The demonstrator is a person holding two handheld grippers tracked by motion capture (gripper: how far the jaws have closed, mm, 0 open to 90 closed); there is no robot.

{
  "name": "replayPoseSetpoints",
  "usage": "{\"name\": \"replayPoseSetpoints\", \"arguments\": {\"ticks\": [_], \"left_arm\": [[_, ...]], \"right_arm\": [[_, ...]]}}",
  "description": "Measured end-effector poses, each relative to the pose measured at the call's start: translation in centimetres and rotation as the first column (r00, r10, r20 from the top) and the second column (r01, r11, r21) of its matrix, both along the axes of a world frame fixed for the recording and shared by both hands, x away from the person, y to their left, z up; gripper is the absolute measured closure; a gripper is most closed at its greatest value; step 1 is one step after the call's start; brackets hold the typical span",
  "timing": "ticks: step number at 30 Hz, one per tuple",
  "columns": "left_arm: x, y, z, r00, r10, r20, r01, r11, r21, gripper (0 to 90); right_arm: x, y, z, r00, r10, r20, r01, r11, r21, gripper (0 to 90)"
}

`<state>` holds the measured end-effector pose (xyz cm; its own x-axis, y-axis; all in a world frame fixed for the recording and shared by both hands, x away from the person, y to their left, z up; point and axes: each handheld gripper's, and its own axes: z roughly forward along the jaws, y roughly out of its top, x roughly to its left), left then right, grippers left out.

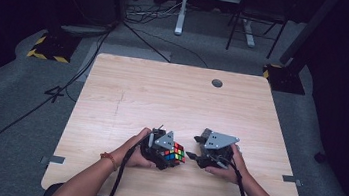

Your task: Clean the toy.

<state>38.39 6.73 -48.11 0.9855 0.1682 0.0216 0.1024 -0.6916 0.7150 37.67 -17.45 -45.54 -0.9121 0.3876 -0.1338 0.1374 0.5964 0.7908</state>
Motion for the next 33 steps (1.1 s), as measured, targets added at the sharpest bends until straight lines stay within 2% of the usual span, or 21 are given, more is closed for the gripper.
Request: {"name": "replayPoseSetpoints", "arguments": {"ticks": [7, 11, 16, 18, 21, 27, 31, 33], "left_arm": [[-0.2, -0.2, 0.0, 0.9999, 0.000, 0.013, 0.000, 1.0000, -0.002, 33.4], [-0.3, -0.4, -0.1, 0.9999, -0.006, 0.013, 0.006, 0.9999, -0.009, 33.3], [-0.3, -0.5, -0.2, 0.9999, -0.011, -0.001, 0.011, 0.9998, -0.017, 33.2], [-0.3, -0.6, -0.2, 1.0000, -0.005, -0.007, 0.005, 0.9998, -0.017, 33.3], [-0.3, -0.5, -0.1, 1.0000, -0.001, 0.000, 0.001, 0.9999, -0.013, 33.4], [-0.4, -0.6, -0.1, 0.9999, -0.008, 0.010, 0.008, 0.9999, -0.012, 33.4], [-0.5, -0.8, 0.0, 0.9998, -0.018, 0.004, 0.018, 0.9996, -0.023, 33.3], [-0.5, -0.7, -0.1, 0.9999, -0.016, -0.001, 0.016, 0.9996, -0.021, 33.0]], "right_arm": [[0.7, -0.5, -1.5, 0.9979, -0.012, -0.064, 0.006, 0.995, -0.095, 37.2], [0.8, -0.1, -2.1, 0.9957, 0.018, -0.091, -0.026, 0.996, -0.091, 35.7], [0.7, 0.0, -2.1, 0.9939, 0.044, -0.102, -0.049, 0.998, -0.049, 36.6], [0.7, 0.0, -2.1, 0.9917, 0.047, -0.120, -0.051, 0.998, -0.031, 38.2], [0.7, 0.0, -2.3, 0.9927, 0.036, -0.115, -0.046, 0.996, -0.079, 39.5], [0.8, 0.2, -2.9, 0.9918, 0.031, -0.124, -0.045, 0.992, -0.117, 37.5], [0.7, 0.6, -3.0, 0.9923, 0.042, -0.116, -0.054, 0.993, -0.106, 36.7], [0.7, 0.4, -3.0, 0.9912, 0.046, -0.124, -0.056, 0.995, -0.080, 36.7]]}}
